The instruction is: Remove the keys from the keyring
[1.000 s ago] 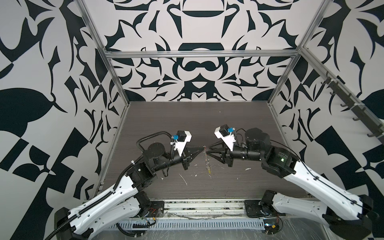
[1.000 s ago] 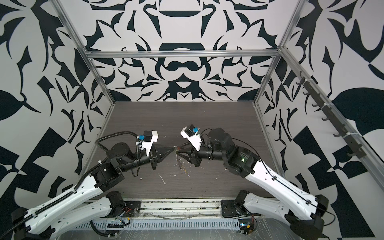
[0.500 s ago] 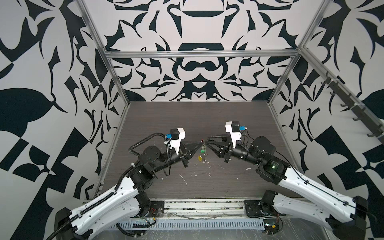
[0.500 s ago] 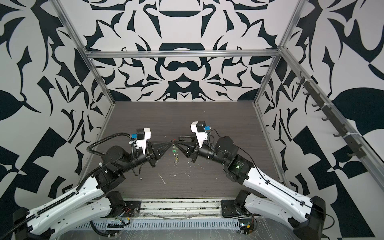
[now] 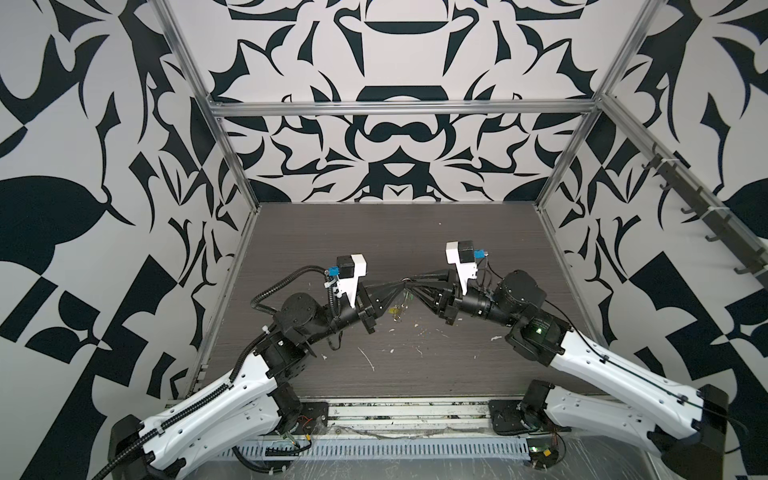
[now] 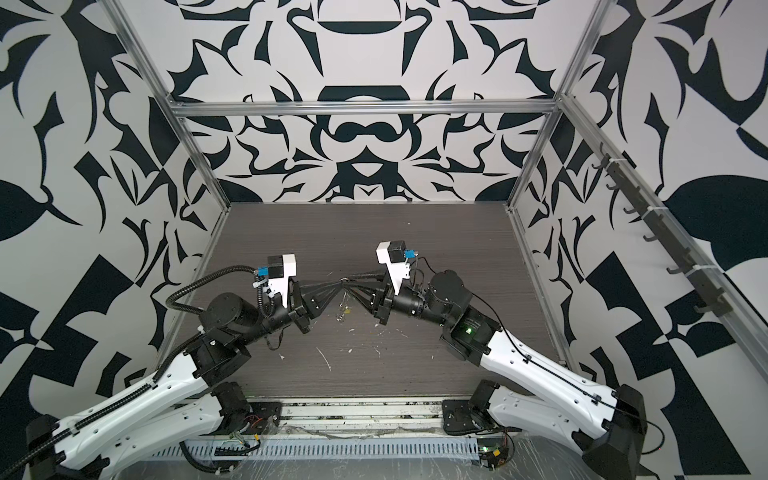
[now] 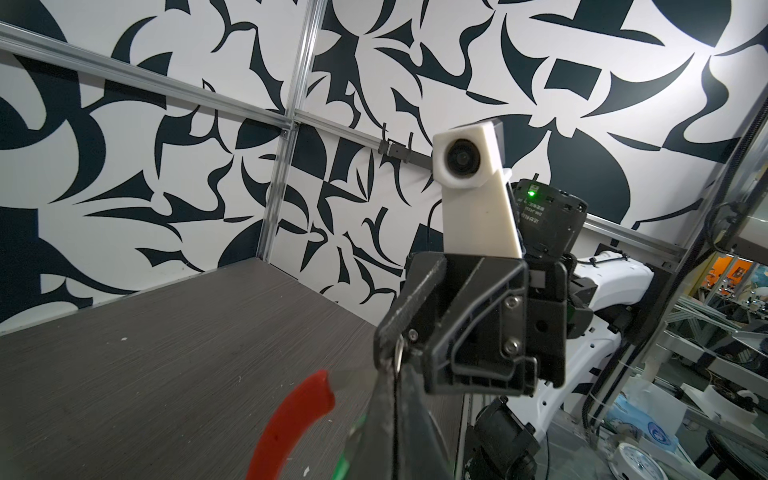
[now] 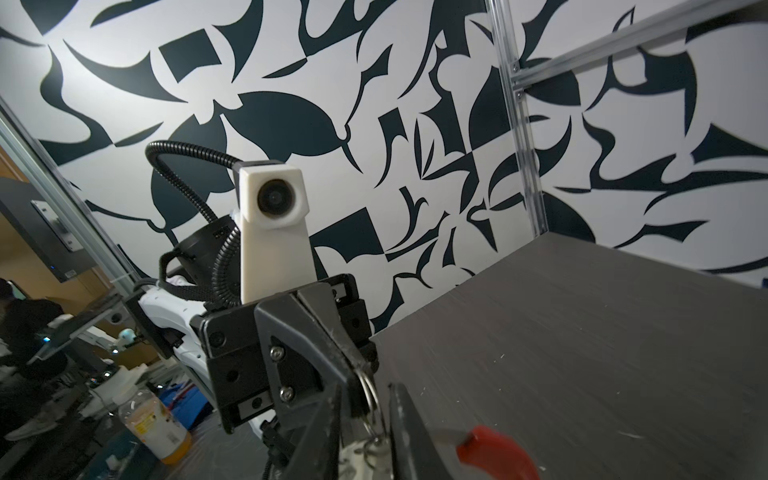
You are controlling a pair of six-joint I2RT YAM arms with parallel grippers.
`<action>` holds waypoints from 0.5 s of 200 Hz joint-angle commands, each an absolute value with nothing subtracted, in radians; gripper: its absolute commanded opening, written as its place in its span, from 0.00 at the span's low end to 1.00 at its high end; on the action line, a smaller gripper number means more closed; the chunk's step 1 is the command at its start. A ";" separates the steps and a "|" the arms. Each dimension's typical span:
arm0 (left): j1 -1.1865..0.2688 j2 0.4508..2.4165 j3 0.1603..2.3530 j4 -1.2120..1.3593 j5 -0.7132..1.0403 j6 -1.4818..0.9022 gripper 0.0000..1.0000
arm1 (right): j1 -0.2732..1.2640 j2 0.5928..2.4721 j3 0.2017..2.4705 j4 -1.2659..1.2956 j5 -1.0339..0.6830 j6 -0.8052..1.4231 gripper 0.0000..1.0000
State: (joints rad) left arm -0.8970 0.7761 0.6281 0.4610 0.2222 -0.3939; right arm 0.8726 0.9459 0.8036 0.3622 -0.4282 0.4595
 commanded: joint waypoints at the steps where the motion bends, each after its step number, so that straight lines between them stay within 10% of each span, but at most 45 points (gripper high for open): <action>1: -0.899 0.764 0.613 0.518 0.227 -0.405 0.00 | 0.876 0.939 0.814 0.399 -0.458 0.469 0.19; 100: -0.899 0.754 0.622 0.460 0.213 -0.400 0.04 | 0.876 0.919 0.851 0.310 -0.450 0.449 0.00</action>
